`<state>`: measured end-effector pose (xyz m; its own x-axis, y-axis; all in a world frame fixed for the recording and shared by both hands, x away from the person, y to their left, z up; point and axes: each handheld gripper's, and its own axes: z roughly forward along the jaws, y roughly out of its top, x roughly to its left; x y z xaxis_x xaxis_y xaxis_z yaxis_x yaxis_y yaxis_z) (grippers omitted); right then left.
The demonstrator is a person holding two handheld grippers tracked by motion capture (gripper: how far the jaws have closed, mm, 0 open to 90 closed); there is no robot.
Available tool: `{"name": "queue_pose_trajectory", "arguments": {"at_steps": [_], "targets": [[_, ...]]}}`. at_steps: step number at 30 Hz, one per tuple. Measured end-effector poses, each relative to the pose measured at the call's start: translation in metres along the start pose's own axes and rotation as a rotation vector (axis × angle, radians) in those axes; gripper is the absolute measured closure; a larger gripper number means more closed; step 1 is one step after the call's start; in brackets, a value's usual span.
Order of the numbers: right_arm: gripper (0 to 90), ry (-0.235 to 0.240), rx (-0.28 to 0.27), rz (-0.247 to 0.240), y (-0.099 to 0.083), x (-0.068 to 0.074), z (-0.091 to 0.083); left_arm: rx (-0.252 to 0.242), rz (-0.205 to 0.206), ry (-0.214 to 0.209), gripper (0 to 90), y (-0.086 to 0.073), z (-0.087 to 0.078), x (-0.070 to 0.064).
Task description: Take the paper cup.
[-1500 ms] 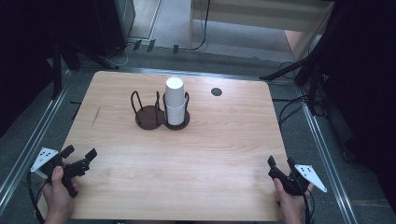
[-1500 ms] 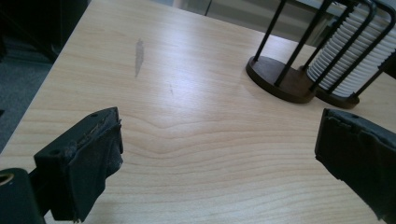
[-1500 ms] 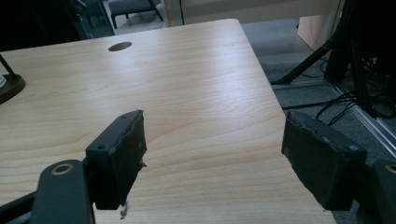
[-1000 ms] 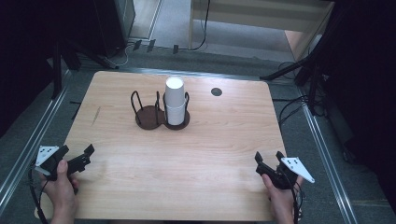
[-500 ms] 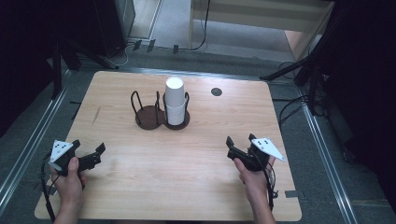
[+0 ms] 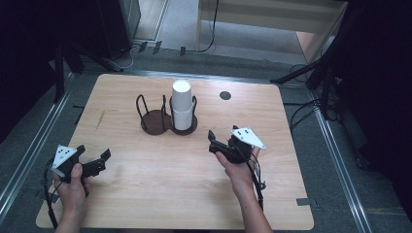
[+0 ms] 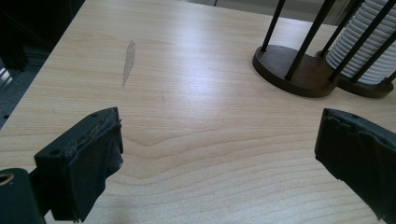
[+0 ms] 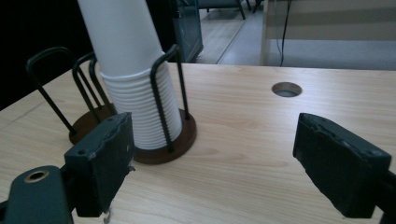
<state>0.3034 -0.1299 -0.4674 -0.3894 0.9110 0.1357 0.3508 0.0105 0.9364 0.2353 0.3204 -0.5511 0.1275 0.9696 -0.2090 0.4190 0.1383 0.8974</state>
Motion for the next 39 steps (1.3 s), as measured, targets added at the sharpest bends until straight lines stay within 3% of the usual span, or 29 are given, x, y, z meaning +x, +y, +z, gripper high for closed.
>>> {"name": "queue_pose_trajectory", "arguments": {"at_steps": [12, 19, 29, 39], "targets": [[12.5, 0.045, 0.008, -0.049, 0.018, 0.041, 0.034, 0.003, -0.013, -0.016, 1.4, 0.0, 0.0, 0.002], [12.6, 0.046, 0.006, -0.048, 0.035, 0.057, 0.056, 0.0, -0.015, -0.024, 1.4, 0.0, 0.0, 0.003], [14.8, 0.04, 0.023, -0.036, 0.042, 0.071, 0.09, -0.001, -0.032, -0.033, 1.4, -0.001, -0.001, 0.005], [20.3, 0.024, 0.023, -0.037, 0.049, 0.079, 0.111, 0.002, -0.041, -0.037, 1.4, 0.0, -0.001, 0.005]]}}
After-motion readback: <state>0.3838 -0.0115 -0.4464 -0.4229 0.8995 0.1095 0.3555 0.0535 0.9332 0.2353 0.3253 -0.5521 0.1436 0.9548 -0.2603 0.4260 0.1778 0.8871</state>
